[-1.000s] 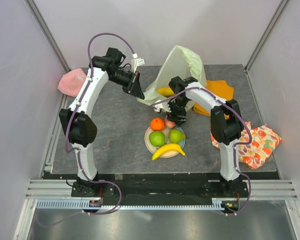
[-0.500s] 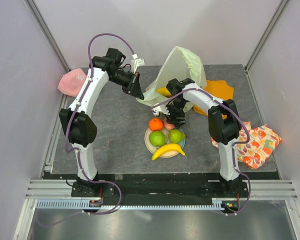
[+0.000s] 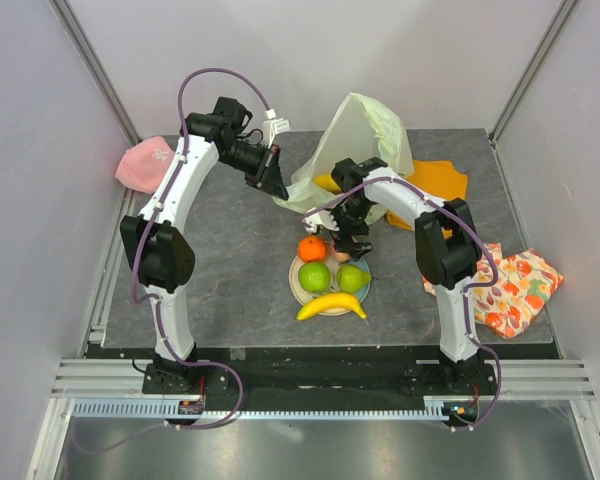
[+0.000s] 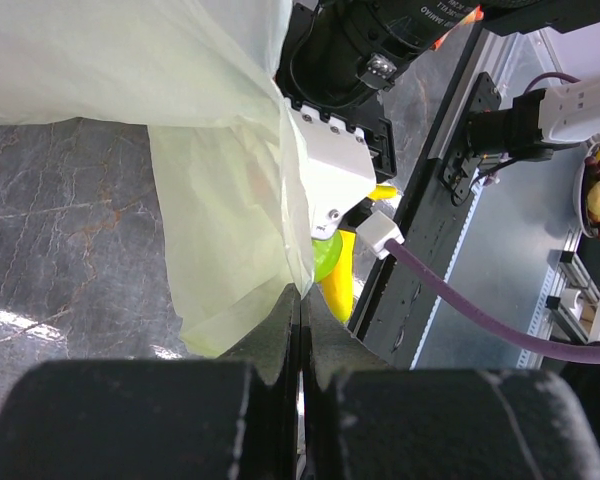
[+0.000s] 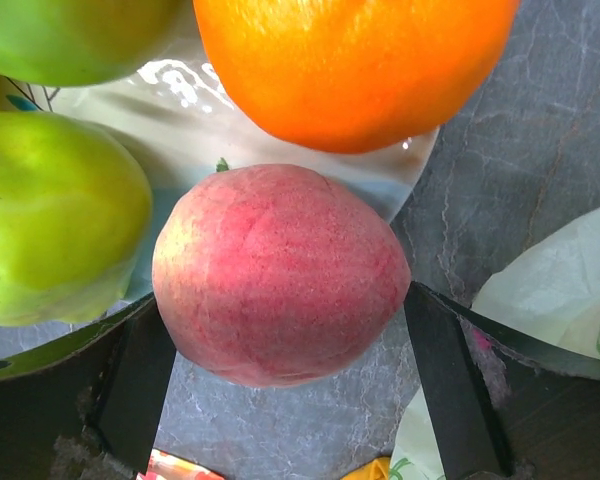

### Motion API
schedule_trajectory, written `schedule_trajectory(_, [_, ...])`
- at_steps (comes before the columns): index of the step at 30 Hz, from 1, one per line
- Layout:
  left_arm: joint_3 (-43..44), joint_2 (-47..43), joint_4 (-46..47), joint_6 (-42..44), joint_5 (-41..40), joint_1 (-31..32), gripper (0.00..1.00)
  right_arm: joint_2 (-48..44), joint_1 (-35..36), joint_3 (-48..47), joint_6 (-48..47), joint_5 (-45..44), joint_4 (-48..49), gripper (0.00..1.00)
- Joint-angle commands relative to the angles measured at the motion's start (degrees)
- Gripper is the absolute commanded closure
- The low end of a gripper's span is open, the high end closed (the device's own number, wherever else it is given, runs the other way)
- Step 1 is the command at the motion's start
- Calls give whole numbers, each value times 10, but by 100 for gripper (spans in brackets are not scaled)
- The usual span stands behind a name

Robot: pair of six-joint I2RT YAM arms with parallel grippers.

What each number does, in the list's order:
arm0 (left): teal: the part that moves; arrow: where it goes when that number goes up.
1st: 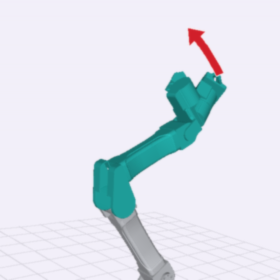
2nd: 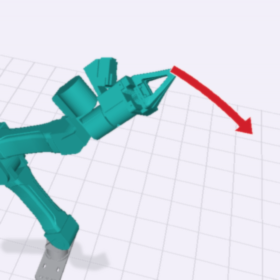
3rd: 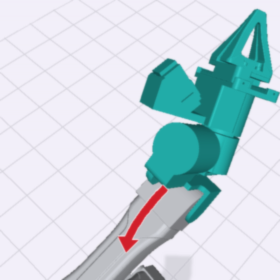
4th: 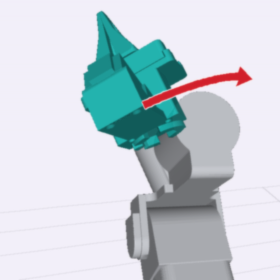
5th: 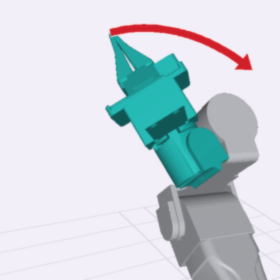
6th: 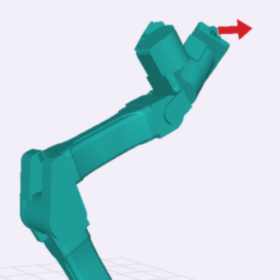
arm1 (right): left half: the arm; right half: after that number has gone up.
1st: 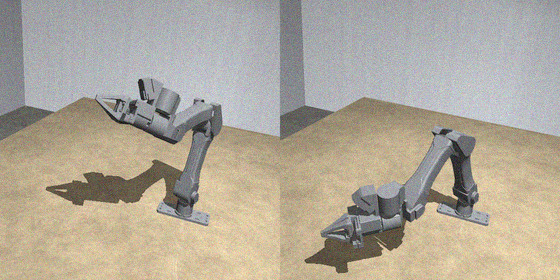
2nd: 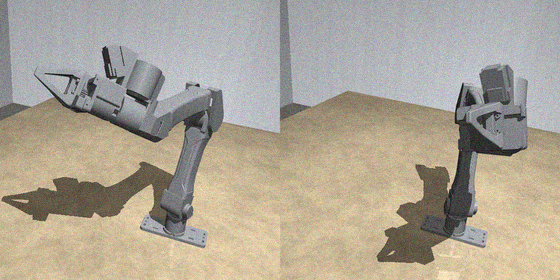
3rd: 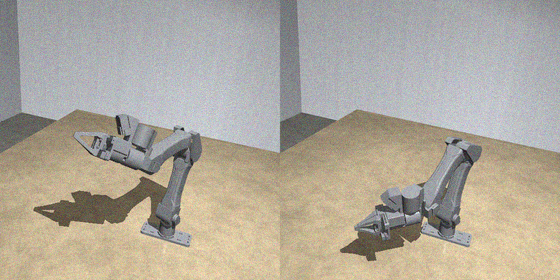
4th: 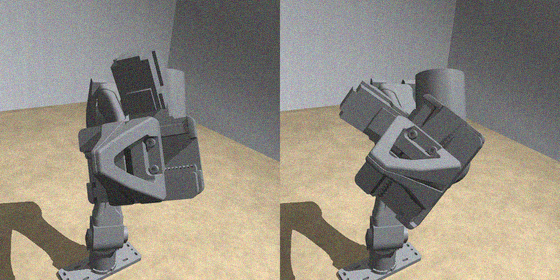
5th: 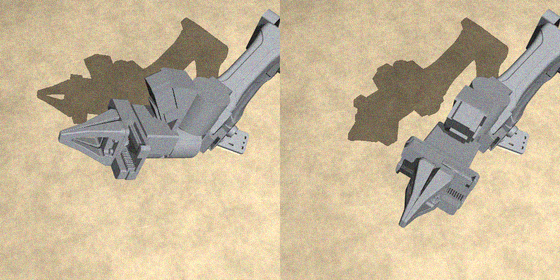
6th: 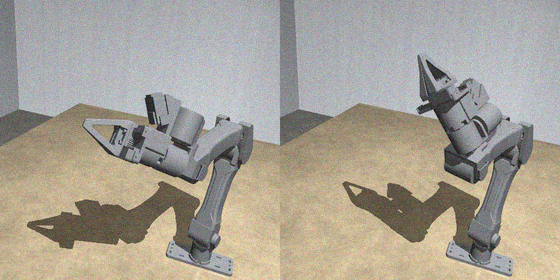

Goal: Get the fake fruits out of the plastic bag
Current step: Place the fake fruit on the plate.

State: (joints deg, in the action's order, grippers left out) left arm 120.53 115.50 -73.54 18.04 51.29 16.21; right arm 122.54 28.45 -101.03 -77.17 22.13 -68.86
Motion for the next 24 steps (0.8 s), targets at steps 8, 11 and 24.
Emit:
schedule_trajectory(8, [29, 21, 9, -9, 28, -1, 98, -56, -38, -12, -41, -45, -26, 2])
schedule_trajectory(11, [35, 25, 9, -9, 36, -1, 98, -80, -50, 4, -46, -47, -37, 2])
schedule_trajectory(24, [52, 35, 9, -13, 46, 0, 98, -107, -44, 17, 61, -4, 29, 26])
